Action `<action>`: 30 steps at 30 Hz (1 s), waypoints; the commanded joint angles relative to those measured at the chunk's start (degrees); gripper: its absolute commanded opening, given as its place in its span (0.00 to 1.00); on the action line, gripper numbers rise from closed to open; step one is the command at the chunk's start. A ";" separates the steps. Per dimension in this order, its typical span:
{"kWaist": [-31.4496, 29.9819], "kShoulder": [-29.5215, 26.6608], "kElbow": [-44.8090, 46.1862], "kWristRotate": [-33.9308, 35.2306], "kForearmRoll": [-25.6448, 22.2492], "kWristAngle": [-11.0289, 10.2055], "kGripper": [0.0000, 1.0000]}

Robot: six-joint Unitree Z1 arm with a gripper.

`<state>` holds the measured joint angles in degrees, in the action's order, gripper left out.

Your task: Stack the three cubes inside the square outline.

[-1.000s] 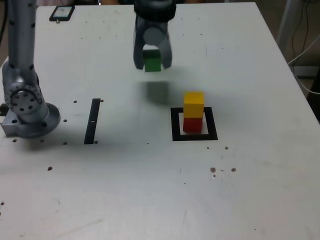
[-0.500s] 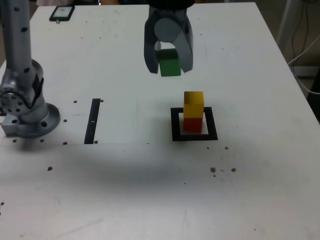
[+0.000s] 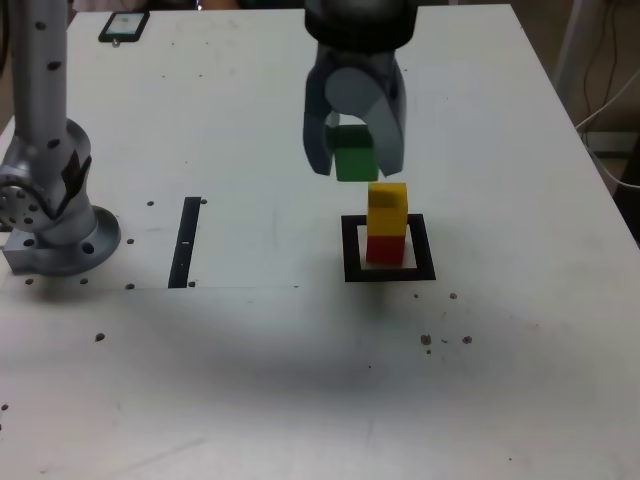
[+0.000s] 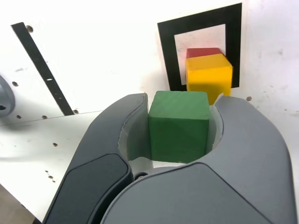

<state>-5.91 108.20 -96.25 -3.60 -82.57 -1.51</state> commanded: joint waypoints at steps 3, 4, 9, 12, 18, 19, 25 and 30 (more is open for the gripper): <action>-0.33 1.27 -1.35 0.33 0.26 -0.15 0.07; -0.33 1.48 -1.58 0.34 0.28 -0.16 0.07; -0.33 2.31 -2.14 0.44 0.70 0.00 0.07; -0.33 2.87 -2.03 0.60 1.11 0.13 0.08; -0.33 3.87 -2.07 0.70 1.64 -0.12 0.09; -0.33 3.99 -2.15 0.70 1.70 -0.17 0.09; -0.33 4.89 -2.45 0.59 2.42 -0.32 0.09; -0.33 5.94 -2.36 0.44 3.15 -0.26 0.12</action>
<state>-6.17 113.77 -98.51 -3.07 -79.57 -1.79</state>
